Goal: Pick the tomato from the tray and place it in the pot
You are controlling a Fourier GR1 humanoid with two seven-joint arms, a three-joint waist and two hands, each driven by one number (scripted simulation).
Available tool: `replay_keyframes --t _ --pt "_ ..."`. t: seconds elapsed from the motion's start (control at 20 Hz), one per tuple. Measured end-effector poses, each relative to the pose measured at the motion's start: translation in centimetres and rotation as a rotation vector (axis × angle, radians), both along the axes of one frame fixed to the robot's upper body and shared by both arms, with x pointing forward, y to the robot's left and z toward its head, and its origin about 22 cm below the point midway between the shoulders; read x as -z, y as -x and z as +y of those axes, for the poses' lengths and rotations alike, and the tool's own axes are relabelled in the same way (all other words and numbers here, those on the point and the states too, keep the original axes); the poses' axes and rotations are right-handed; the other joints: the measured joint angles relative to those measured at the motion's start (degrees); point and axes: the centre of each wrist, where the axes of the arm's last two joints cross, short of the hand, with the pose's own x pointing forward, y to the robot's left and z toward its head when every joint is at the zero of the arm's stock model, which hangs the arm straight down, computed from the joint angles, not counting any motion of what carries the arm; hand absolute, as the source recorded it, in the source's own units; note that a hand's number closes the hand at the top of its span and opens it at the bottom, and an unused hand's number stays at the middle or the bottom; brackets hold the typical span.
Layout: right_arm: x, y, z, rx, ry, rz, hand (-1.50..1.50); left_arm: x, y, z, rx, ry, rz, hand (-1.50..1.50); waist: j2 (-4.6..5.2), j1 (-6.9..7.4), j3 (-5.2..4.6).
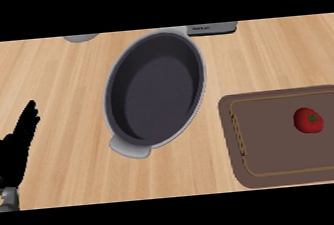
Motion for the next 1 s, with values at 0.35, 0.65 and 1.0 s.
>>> replay_keyframes --t 0.35,0.65,1.0 --pt "-1.5 -4.2 1.2 -0.062 -0.064 0.322 -1.5 0.3 -0.2 -0.6 0.01 0.0 -0.003 0.0 0.1 0.37 0.05" --pt "-0.9 -7.8 2.5 -0.102 -0.115 0.44 -1.5 0.1 -0.1 -0.4 -0.008 0.0 0.002 0.0 -0.13 -0.7 0.08" --pt "0.3 -11.1 3.6 -0.11 -0.091 0.525 -1.5 0.9 0.5 0.5 -0.018 0.004 0.0 0.0 -0.23 -1.16 0.09"
